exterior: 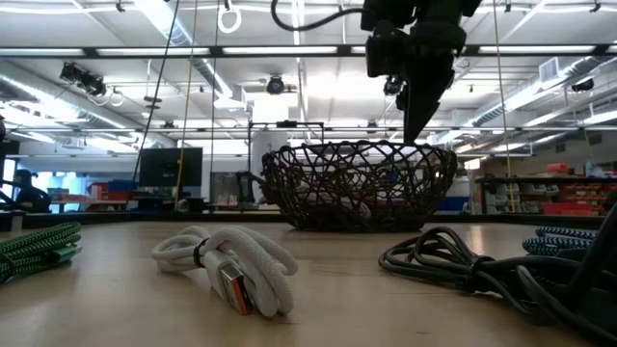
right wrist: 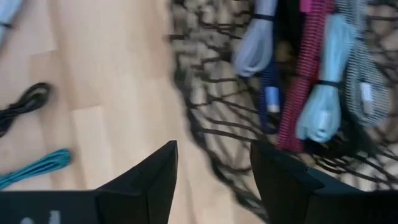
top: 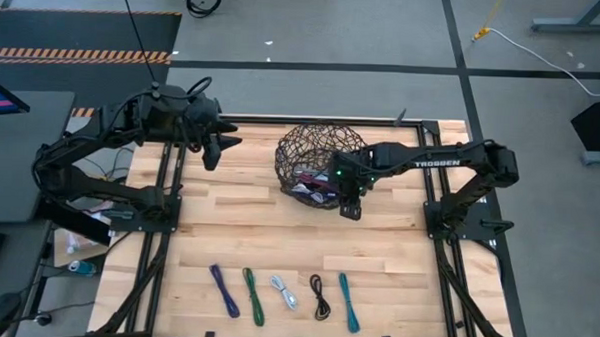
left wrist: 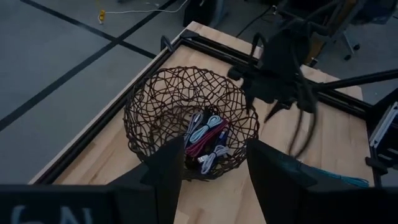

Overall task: Pick and place USB-C Cables
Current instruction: Adjust the black mesh basket

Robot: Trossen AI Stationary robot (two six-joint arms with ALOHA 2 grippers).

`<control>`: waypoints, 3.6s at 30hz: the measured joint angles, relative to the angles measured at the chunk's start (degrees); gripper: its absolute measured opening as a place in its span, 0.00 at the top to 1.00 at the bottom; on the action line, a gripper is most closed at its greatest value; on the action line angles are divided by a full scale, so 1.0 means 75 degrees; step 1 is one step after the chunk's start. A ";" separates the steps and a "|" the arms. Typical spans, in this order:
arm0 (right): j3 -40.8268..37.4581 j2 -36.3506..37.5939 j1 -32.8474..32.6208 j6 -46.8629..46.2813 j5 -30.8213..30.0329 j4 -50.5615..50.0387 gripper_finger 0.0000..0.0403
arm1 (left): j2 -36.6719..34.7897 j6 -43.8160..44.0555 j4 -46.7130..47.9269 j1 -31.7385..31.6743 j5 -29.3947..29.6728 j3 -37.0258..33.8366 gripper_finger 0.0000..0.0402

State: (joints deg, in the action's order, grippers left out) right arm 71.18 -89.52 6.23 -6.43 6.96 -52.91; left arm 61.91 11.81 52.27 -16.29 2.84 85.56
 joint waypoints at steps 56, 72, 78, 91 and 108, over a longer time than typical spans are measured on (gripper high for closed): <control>-0.0851 -0.0057 -0.0757 -0.1000 0.0576 0.3313 1.00 | 0.0000 -0.0069 0.0040 0.0000 0.0020 -0.0006 0.55; -0.1635 -0.0054 -0.0398 -0.0929 0.0237 0.3373 1.00 | 0.0000 -0.0070 0.0041 0.0000 0.0017 -0.0006 0.55; -0.2405 -0.0054 -0.0481 -0.1714 0.0670 0.4552 1.00 | 0.0001 -0.0073 0.0040 0.0001 0.0017 -0.0006 0.55; -0.2495 -0.0054 -0.0717 -0.2505 0.0519 0.6301 1.00 | 0.0000 -0.0087 0.0041 0.0003 0.0017 -0.0006 0.55; -0.0740 0.1016 0.1726 -0.0666 -0.1887 0.3495 1.00 | 0.0003 -0.0085 0.0055 0.0003 0.0017 -0.0006 0.55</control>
State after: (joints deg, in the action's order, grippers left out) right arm 65.62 -81.90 19.18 -11.43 -7.20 -26.70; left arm 61.93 11.18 52.69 -16.27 2.96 85.52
